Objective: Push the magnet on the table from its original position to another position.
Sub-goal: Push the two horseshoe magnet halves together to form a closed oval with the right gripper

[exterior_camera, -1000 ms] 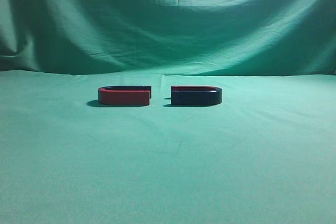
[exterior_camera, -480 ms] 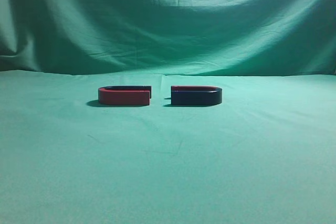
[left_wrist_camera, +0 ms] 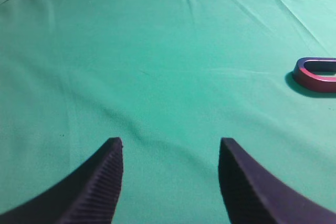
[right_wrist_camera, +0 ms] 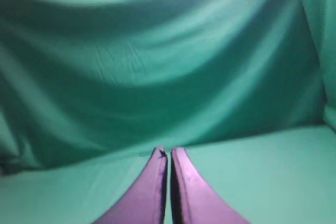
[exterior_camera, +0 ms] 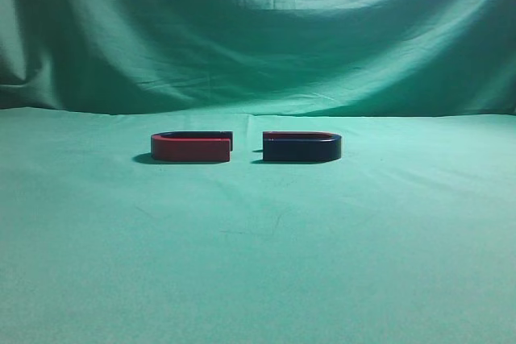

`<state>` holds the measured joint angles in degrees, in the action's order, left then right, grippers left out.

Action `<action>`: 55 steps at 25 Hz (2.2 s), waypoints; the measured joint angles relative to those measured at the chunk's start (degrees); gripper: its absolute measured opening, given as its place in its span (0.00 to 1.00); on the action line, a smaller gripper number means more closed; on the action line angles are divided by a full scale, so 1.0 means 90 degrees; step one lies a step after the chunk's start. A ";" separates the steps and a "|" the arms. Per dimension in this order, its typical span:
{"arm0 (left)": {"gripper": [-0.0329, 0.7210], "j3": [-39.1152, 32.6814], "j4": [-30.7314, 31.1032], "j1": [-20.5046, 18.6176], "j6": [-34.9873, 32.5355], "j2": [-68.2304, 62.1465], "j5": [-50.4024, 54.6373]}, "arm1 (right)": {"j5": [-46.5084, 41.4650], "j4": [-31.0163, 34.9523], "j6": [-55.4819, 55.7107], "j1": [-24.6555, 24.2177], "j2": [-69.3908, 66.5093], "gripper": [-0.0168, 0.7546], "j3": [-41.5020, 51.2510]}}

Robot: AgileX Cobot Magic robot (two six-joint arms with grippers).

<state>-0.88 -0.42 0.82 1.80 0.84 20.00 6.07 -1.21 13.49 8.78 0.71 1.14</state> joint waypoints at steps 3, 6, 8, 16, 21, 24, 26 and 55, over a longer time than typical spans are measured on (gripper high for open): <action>0.54 0.0000 0.0000 0.0000 0.0000 0.0000 0.0000 | -0.0280 -0.0208 0.0010 0.0033 -0.0052 0.02 -0.0462; 0.54 0.0000 0.0000 0.0000 0.0000 0.0000 0.0000 | -0.0675 -0.0353 0.0010 0.0045 -0.0663 0.02 -0.1162; 0.54 0.0000 0.0000 0.0000 0.0000 0.0000 0.0000 | -0.1075 -0.0397 0.0014 0.0045 -0.1344 0.02 -0.1647; 0.54 0.0000 0.0000 0.0000 0.0000 0.0000 0.0000 | -0.4074 -0.0440 -0.0345 0.0045 -0.4464 0.02 -0.3865; 0.54 0.0000 0.0000 0.0000 0.0000 0.0000 0.0000 | -0.5755 0.0084 -0.0825 0.0107 -0.6215 0.02 -0.5103; 0.54 0.0000 0.0000 0.0000 0.0000 0.0000 0.0000 | -0.5930 0.0558 -0.1055 0.0175 -0.6859 0.02 -0.5524; 0.54 0.0000 0.0000 0.0000 0.0000 0.0000 0.0000 | -0.6083 0.0780 -0.1173 0.0175 -0.7297 0.02 -0.5782; 0.54 0.0000 0.0000 0.0000 0.0000 0.0000 0.0000 | -0.6386 0.0653 -0.0869 0.1589 -1.3046 0.02 -0.9549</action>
<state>-0.88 -0.42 0.82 1.80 0.84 20.00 -51.40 4.67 5.67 23.07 -116.70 -84.80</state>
